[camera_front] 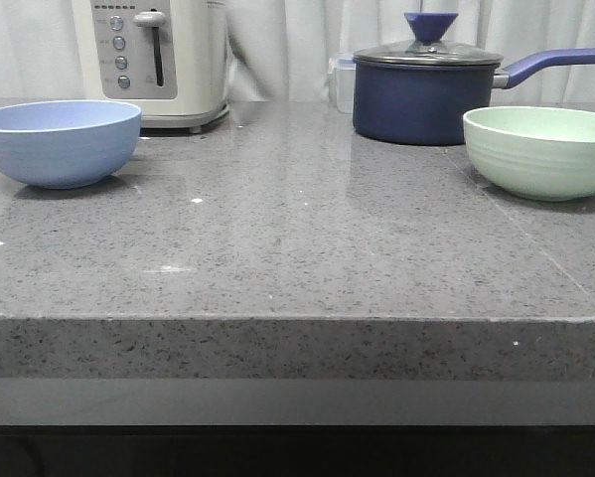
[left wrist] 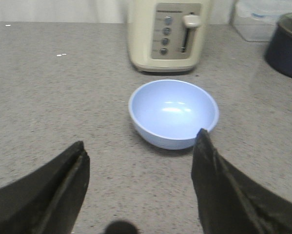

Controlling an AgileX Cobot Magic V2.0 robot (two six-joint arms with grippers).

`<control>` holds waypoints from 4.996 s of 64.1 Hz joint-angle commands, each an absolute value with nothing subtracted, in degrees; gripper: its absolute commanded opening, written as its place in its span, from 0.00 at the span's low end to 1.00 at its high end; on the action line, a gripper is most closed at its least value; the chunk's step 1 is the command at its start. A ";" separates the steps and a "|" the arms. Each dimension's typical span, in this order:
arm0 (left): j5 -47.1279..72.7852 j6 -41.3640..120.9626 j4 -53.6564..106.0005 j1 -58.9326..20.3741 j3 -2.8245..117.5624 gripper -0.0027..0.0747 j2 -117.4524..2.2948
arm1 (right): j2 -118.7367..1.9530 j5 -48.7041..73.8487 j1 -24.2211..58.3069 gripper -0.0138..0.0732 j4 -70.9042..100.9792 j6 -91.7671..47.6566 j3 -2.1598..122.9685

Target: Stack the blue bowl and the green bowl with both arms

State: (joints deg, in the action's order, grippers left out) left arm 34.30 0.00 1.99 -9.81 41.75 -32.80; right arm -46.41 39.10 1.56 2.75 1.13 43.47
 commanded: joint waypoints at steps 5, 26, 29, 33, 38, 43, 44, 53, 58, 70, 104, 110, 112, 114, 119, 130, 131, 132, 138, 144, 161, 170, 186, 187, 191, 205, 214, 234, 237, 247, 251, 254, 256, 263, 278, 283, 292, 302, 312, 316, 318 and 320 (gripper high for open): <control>29.99 0.93 2.20 -14.59 43.21 0.60 -33.31 | -52.24 37.32 1.08 0.81 3.16 2.88 52.02; 30.21 0.93 2.06 -16.02 43.21 0.60 -33.31 | -68.65 45.94 -7.27 0.81 11.72 -1.04 65.73; 30.21 0.93 2.06 -16.02 43.21 0.60 -33.31 | -70.94 46.03 -7.50 0.81 13.65 -3.04 66.72; 30.21 0.93 2.06 -16.02 43.21 0.60 -33.31 | -74.11 45.75 -7.50 0.81 16.10 -5.20 68.13; 30.21 0.93 2.06 -16.02 43.21 0.60 -33.31 | -77.49 45.24 -7.50 0.81 18.44 -7.22 69.41; 30.21 0.93 2.06 -16.02 43.21 0.60 -33.31 | -81.08 44.95 -7.50 0.81 20.82 -9.05 70.76; 30.21 0.93 2.06 -16.02 43.21 0.60 -33.31 | -81.63 44.79 -7.50 0.81 21.21 -9.42 70.97; 30.21 0.93 2.06 -16.02 42.83 0.60 -33.31 | -86.64 42.51 -7.50 0.81 23.27 -11.08 72.45; 30.21 0.93 2.06 -16.02 42.64 0.60 -33.31 | -88.39 41.15 -7.50 0.80 23.27 -11.15 72.46; 30.08 0.93 2.06 -16.02 42.64 0.60 -33.31 | -90.72 40.35 -7.50 0.60 23.39 -11.30 72.46; 29.84 1.04 2.06 -16.02 42.64 0.60 -33.31 | -90.09 41.47 -7.50 0.08 23.91 -11.32 72.46; 29.74 1.15 2.06 -16.02 42.64 0.60 -33.31 | -88.53 42.29 -6.92 0.09 23.86 -12.06 72.46; 29.74 1.23 2.06 -16.02 42.64 0.60 -33.31 | -87.53 42.35 -6.49 0.09 23.86 -12.39 72.46; 29.74 1.23 2.06 -16.02 42.64 0.60 -33.31 | -86.56 42.35 -5.73 0.09 23.86 -12.69 72.46; 29.74 1.23 2.06 -16.02 42.64 0.60 -33.31 | -84.94 41.43 -2.93 0.09 23.86 -13.03 72.50; 29.19 1.23 2.06 -16.02 42.64 0.60 -33.31 | -85.55 41.45 5.74 0.10 22.20 -12.86 75.12; 29.19 1.23 2.06 -16.02 42.64 0.60 -33.31 | -85.78 41.38 6.81 0.10 22.20 -12.73 75.74; 29.19 1.23 2.06 -16.02 42.64 0.60 -33.31 | -86.06 41.38 7.51 0.10 22.20 -12.72 76.09; 29.19 1.23 2.06 -16.02 42.64 0.60 -33.31 | -88.09 41.42 11.52 0.10 22.03 -11.76 79.49; 29.13 1.23 2.06 -16.02 42.64 0.60 -33.31 | -91.35 42.03 14.93 0.10 20.49 -9.70 83.01; 28.91 1.23 2.16 -16.02 42.64 0.60 -33.31 | -99.70 42.53 19.60 0.10 14.90 -2.96 90.12; 28.78 1.23 2.16 -16.02 42.64 0.60 -33.31 | -101.86 42.31 19.60 0.10 14.90 -2.66 91.36; 28.54 1.23 2.16 -16.02 42.64 0.60 -33.31 | -103.57 42.48 19.60 0.17 14.90 -2.66 91.61; 28.54 1.23 2.06 -16.02 42.64 0.60 -33.31 | -103.57 42.48 19.60 0.19 14.90 -2.66 91.61; 28.54 1.23 2.06 -16.02 42.64 0.60 -33.31 | -103.57 42.48 19.60 0.29 14.90 -2.66 91.61; 28.54 1.23 2.06 -16.02 42.64 0.60 -33.31 | -102.73 42.25 19.60 0.59 15.01 -2.66 91.61; 28.54 1.23 2.06 -16.02 42.64 0.60 -33.31 | -99.06 44.04 19.60 0.58 14.67 -2.71 91.61; 28.54 1.23 2.06 -16.02 42.64 0.60 -33.31 | -86.99 45.99 16.98 0.58 9.65 -3.21 84.86; 28.54 1.23 2.06 -16.02 42.64 0.60 -33.31 | -85.78 45.91 16.16 0.58 9.65 -3.21 82.69; 28.54 1.23 2.06 -16.02 42.64 0.60 -33.31 | -83.87 46.01 15.44 0.47 11.39 -11.19 76.97; 28.54 1.23 2.06 -16.02 42.64 0.60 -33.31 | -84.17 45.27 15.44 0.31 14.49 -14.82 75.57; 28.54 1.23 2.06 -16.02 42.64 0.60 -33.31 | -84.34 44.49 15.44 0.19 16.76 -16.85 74.81; 28.54 1.23 2.06 -16.02 42.64 0.60 -33.31 | -84.57 43.74 15.44 0.12 18.22 -18.45 74.19; 28.54 1.23 2.06 -16.02 42.64 0.60 -33.31 | -85.51 42.24 15.44 0.09 22.55 -23.59 73.73; 28.54 1.23 2.06 -16.02 42.64 0.60 -33.31 | -89.17 40.36 15.51 0.09 29.38 -28.74 73.73; 28.54 1.23 2.06 -16.02 42.64 0.60 -33.31 | -90.30 40.15 15.51 0.09 29.48 -28.81 73.73; 28.54 1.23 2.06 -16.02 42.64 0.60 -33.31 | -91.63 39.72 15.51 0.09 29.48 -28.81 73.73; 28.54 1.23 2.06 -16.02 42.64 0.60 -33.31 | -92.33 39.42 15.51 0.09 29.48 -28.81 73.73; 28.54 1.23 2.06 -16.02 42.64 0.60 -33.31 | -92.34 39.48 15.51 0.09 29.48 -28.81 73.73; 28.54 1.23 2.06 -16.02 42.64 0.60 -33.31 | -92.34 39.63 15.51 0.09 29.48 -28.81 73.73; 28.54 1.28 2.06 -16.02 42.64 0.60 -33.50 | -92.34 39.63 15.51 0.09 29.48 -28.81 73.73; 28.54 1.28 1.84 -16.02 42.85 0.60 -33.74 | -92.34 39.63 15.51 0.09 29.48 -28.81 73.73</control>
State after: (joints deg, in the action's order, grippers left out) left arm 33.30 1.37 1.85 -15.49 41.08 -32.88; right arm -94.58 41.53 15.64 27.70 -28.05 72.42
